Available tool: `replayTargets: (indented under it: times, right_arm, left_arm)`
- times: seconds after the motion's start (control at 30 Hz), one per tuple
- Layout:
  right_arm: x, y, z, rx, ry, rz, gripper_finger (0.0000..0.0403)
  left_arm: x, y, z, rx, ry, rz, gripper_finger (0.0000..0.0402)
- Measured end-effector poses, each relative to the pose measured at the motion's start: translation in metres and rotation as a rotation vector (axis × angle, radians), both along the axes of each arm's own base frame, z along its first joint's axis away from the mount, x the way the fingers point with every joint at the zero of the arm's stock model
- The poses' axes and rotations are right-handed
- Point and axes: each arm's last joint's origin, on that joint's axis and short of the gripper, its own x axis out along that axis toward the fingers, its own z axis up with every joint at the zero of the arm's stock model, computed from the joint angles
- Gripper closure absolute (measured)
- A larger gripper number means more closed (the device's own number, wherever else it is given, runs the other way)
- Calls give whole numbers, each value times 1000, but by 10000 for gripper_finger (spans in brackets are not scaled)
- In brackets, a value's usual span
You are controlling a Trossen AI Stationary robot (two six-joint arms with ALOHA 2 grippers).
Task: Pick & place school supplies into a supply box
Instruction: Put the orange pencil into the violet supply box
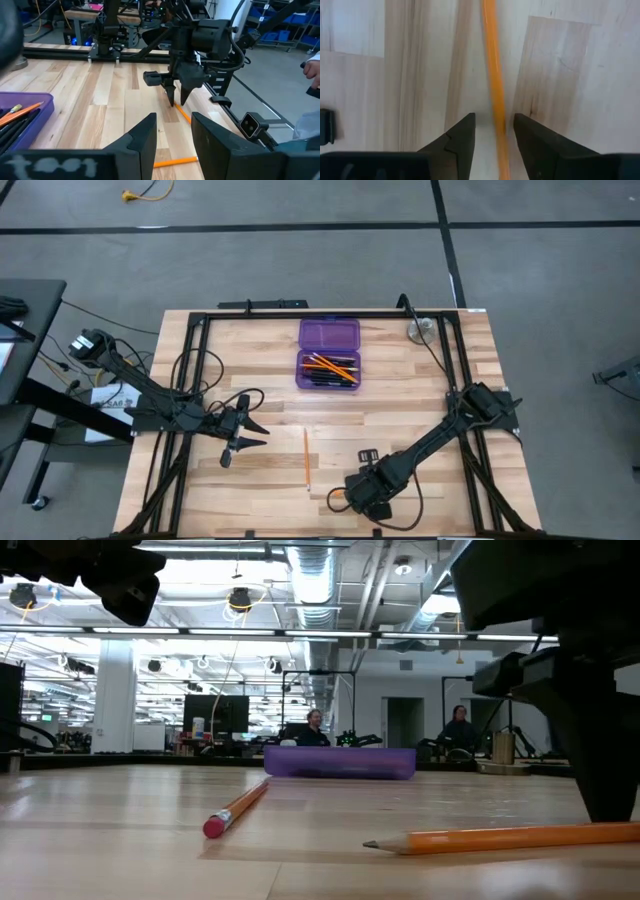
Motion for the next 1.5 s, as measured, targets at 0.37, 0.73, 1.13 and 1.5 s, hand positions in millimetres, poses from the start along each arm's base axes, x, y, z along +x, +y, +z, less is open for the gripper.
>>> replayTargets:
  times: [0.37, 0.73, 1.13, 1.5]
  right_arm:
    - [8, -14, -1, 20, 29, -42, 308]
    - [10, -20, 1, 44, 63, -73, 392]
    - [-8, -54, 62, -83, 38, -151, 402]
    - [26, -186, 98, -171, -93, -279, 402]
  left_arm:
    - [0, 0, 0, 0, 1, 0, 292]
    - [0, 0, 0, 1, 3, 0, 292]
    - [0, 0, -1, 3, 6, 0, 292]
    - [0, 0, -1, 4, 6, 0, 292]
